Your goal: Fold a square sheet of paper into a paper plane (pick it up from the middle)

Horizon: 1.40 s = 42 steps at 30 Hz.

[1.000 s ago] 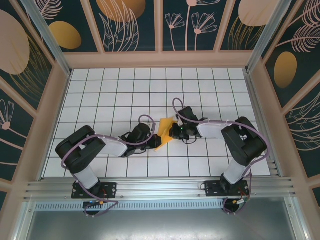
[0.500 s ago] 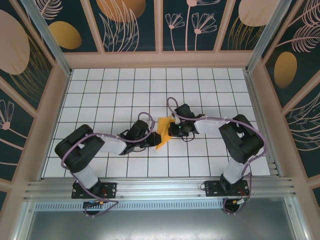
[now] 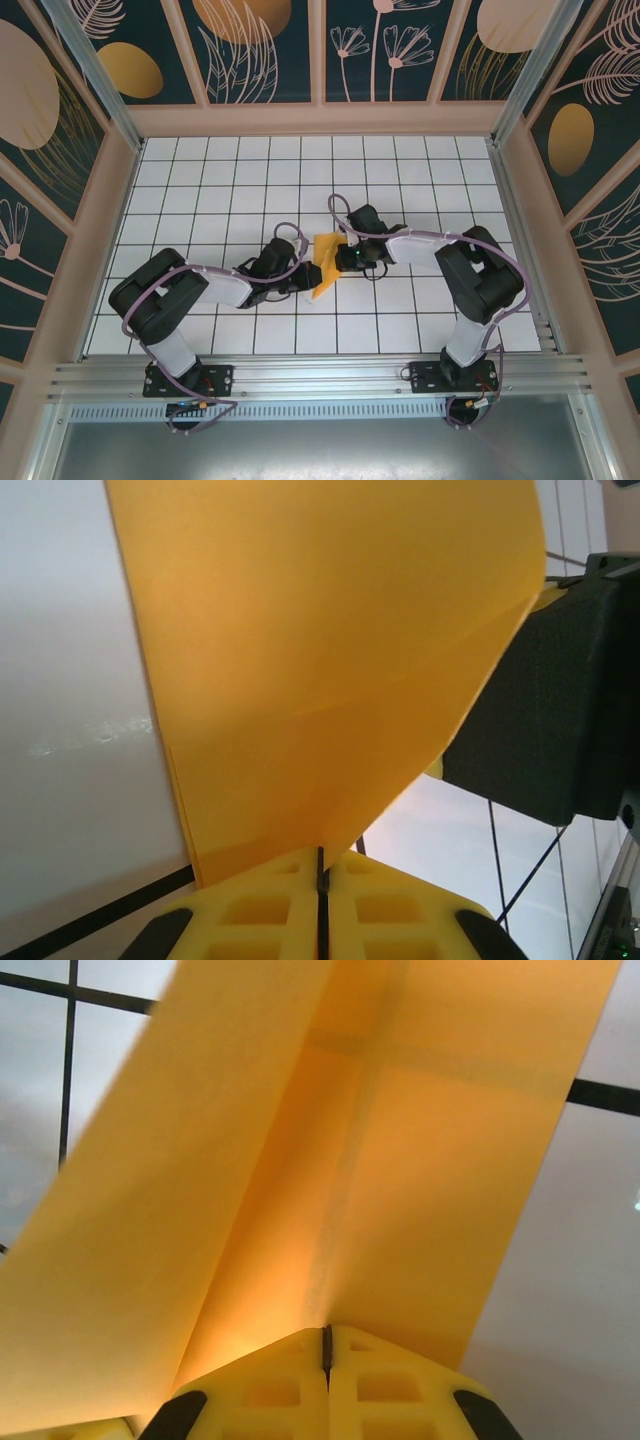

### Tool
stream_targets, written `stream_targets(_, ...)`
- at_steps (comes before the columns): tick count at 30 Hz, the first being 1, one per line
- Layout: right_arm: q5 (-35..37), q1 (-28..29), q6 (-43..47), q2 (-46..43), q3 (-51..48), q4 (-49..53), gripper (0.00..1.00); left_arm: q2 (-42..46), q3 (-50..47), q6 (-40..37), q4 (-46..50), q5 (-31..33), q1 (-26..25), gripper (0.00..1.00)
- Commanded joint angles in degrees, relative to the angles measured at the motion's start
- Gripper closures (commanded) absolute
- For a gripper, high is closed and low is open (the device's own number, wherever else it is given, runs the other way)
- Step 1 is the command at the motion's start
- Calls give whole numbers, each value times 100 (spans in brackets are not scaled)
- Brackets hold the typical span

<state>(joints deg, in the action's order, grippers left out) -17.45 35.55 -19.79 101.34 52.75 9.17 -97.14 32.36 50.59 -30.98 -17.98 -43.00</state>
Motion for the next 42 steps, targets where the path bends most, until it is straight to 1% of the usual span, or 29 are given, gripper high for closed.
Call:
stream_targets(1, 376, -77, 151, 268, 24, 342, 93, 12, -263, 220, -466, 36, 68, 89)
stream_targets(7, 291, -77, 186, 305, 44, 312, 93, -74, -243, 116, -541, -197, 157, 89)
stream_targets(17, 242, -76, 160, 324, 183, 353, 92, -348, -349, 303, -507, 114, 167, 90)
stream_targets(26, 218, -90, 120, 305, 236, 389, 91, -290, -576, 520, -867, 275, 166, 90)
stream_targets(34, -13, -88, -166, 283, 264, 242, 89, -356, -930, 882, -1660, 234, 162, 90)
stream_targets(37, -143, -89, -287, 207, 247, 119, 87, -463, -882, 882, -1759, 53, 164, 90)
stream_targets(39, -235, -83, -355, 183, 265, 45, 84, -564, -867, 883, -2003, -180, 162, 91)
stream_targets(42, -329, -82, -428, 160, 295, -35, 84, -646, -846, 925, -2245, -380, 165, 92)
